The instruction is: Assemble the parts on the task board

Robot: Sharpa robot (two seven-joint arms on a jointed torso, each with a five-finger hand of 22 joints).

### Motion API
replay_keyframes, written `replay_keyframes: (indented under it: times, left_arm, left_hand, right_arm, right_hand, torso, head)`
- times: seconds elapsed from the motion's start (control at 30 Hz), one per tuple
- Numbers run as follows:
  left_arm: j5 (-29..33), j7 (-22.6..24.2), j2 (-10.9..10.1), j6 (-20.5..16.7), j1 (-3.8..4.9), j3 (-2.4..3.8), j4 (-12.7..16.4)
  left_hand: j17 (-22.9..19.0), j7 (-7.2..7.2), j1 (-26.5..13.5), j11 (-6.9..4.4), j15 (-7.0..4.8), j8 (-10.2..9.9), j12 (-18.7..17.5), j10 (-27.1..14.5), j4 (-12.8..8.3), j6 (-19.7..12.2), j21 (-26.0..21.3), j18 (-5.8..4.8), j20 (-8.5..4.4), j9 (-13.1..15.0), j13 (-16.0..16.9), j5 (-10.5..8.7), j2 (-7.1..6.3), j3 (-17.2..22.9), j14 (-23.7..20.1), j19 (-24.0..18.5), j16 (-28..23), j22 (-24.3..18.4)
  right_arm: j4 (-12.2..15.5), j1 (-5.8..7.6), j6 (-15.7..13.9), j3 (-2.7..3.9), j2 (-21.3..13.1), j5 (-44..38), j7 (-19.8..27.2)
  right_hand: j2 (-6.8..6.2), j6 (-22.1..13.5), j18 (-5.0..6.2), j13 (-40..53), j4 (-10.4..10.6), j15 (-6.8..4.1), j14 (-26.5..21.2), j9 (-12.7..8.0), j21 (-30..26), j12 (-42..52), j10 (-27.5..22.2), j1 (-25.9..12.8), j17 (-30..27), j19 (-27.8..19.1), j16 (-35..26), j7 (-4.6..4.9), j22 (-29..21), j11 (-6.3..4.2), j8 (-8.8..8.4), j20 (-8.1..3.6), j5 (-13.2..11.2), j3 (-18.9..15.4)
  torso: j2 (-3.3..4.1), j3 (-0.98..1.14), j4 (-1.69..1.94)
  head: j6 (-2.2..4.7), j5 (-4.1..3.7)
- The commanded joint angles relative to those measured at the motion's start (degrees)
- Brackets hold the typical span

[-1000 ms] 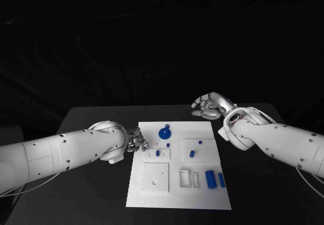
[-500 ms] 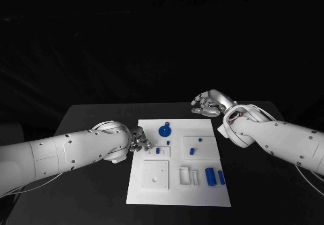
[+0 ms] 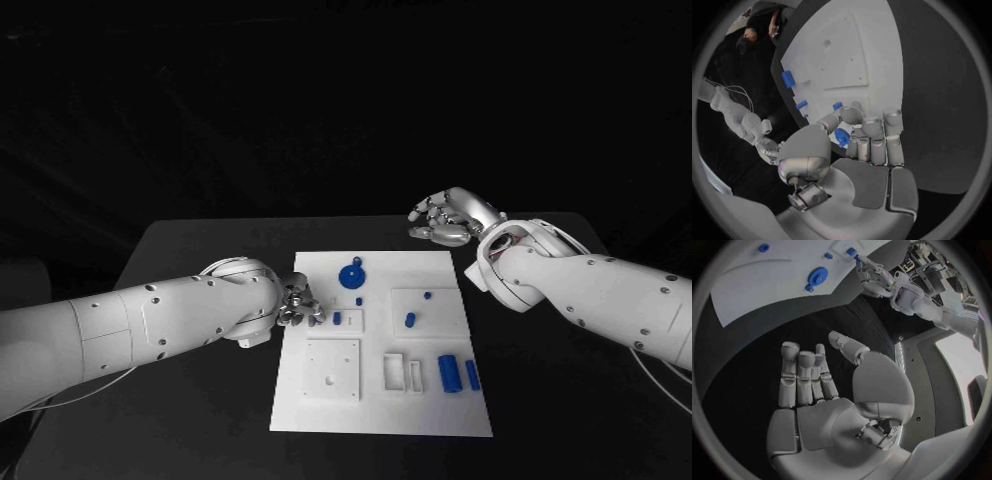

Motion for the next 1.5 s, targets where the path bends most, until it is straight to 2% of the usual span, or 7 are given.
replay_keyframes:
  times: [0.03, 0.47, 1.03, 1.2, 1.23, 1.5]
  left_arm:
    - [-0.2, -0.1, 0.3, 1.5, -0.17, 0.04, -0.3]
    - [-0.2, 0.1, 0.5, 1.8, -0.49, 0.05, -1.0]
    - [-0.3, 0.3, 1.2, 2.1, -0.73, 0.05, -1.8]
    - [-0.3, 0.3, 1.5, 2.3, -0.88, 0.05, -2.2]
    - [-0.3, 0.2, 1.6, 2.4, -0.90, 0.06, -2.3]
    - [-0.4, -0.1, 2.1, 3.2, -0.90, 0.06, -2.9]
  left_hand:
    - [0.1, -3.18, 0.1, -0.05, -1.81, 0.1, 0.1, 0.1, -3.4, 8.1, 0.2, -0.21, -6.97, 0.1, -0.1, -0.12, 0.76, 3.8, 1.7, 0.5, 0.1, 0.3]
    - [0.1, -3.18, 0.1, -0.05, -1.81, 0.1, 0.1, 0.1, -3.5, 8.0, 0.2, -0.21, -6.97, 0.1, -0.1, -0.18, 0.78, 3.9, 1.7, 0.5, 0.1, 0.3]
    - [0.0, -3.14, -0.1, -0.01, -1.80, 0.1, 0.1, 0.1, -3.5, 7.9, 0.1, -0.21, -6.94, 0.4, -0.1, -0.80, 0.71, 3.9, 1.7, 0.5, 0.0, 0.3]
    - [0.1, -3.08, -0.3, 0.06, -1.79, 0.1, 0.0, 0.2, -3.3, 7.8, 0.1, -0.18, -6.93, 0.7, -0.1, -2.49, 0.58, 3.9, 1.7, 0.5, -0.1, 0.3]
    - [0.1, -3.10, -0.4, 0.07, -1.79, 0.1, 0.0, 0.2, -3.1, 7.8, 0.1, -0.16, -6.94, 0.8, -0.1, -4.16, 0.62, 3.9, 1.7, 0.5, -0.1, 0.3]
    - [0.1, -3.08, -0.4, 0.07, -1.79, 0.2, 0.0, 0.3, -2.9, 7.9, 0.1, -0.15, -6.94, 0.9, -0.1, -4.75, 0.59, 4.0, 1.7, 0.5, -0.1, 0.3]
  right_arm:
    - [0.1, 0.03, 0.3, 0.04, 0.1, -0.1, 0.6]
    - [0.1, 0.03, 0.4, 0.04, 0.0, -0.1, 0.6]
    - [0.1, 0.03, 0.5, 0.04, 0.0, 0.0, 0.6]
    - [0.1, 0.03, 0.5, 0.04, 0.0, 0.0, 0.6]
    - [0.1, 0.03, 0.5, 0.04, 0.0, 0.0, 0.6]
    - [0.1, 0.03, 0.6, 0.04, 0.1, 0.0, 0.6]
  right_hand:
    - [-0.62, -0.1, 2.61, -0.1, -0.1, -0.16, -0.3, -0.1, 0.2, 0.3, -0.3, -0.1, -0.1, -0.1, 0.2, 0.43, 1.1, 0.17, -0.08, -0.22, 0.3, -0.3]
    - [-0.60, -0.1, 2.61, -0.1, -0.1, -0.16, -0.3, -0.1, 0.2, 0.3, -0.3, -0.1, -0.1, -0.1, 0.2, 0.44, 1.1, 0.17, -0.08, -0.21, 0.4, -0.4]
    - [-0.60, -0.1, 2.61, -0.1, -0.1, -0.16, -0.3, -0.1, 0.2, 0.3, -0.3, -0.1, -0.1, -0.1, 0.2, 0.44, 1.1, 0.17, -0.08, -0.21, 0.5, -0.4]
    - [-0.59, -0.1, 2.61, -0.1, -0.1, -0.16, -0.3, -0.1, 0.2, 0.3, -0.3, -0.1, -0.1, -0.1, 0.2, 0.44, 1.1, 0.17, -0.08, -0.21, 0.6, -0.4]
    - [-0.59, -0.1, 2.61, -0.1, -0.1, -0.16, -0.3, -0.1, 0.2, 0.3, -0.3, -0.1, -0.1, -0.1, 0.2, 0.44, 1.1, 0.17, -0.08, -0.21, 0.6, -0.4]
    - [-0.56, -0.1, 2.61, -0.1, -0.2, -0.16, -0.3, -0.1, 0.2, 0.3, -0.3, 0.0, -0.1, -0.1, 0.2, 0.44, 1.1, 0.17, -0.08, -0.21, 0.7, -0.4]
  torso:
    - [-0.01, 0.03, 0.05]
    - [-0.01, 0.01, 0.04]
    - [0.00, -0.01, 0.02]
    - [-0.01, 0.02, 0.05]
    - [-0.01, 0.02, 0.05]
    - [-0.02, 0.06, 0.04]
  head:
    - [-0.09, -0.02]
    - [-0.32, -0.05]
    - [-0.22, -0.18]
    - [-0.19, -0.19]
    - [-0.21, -0.21]
    - [-0.12, -0.12]
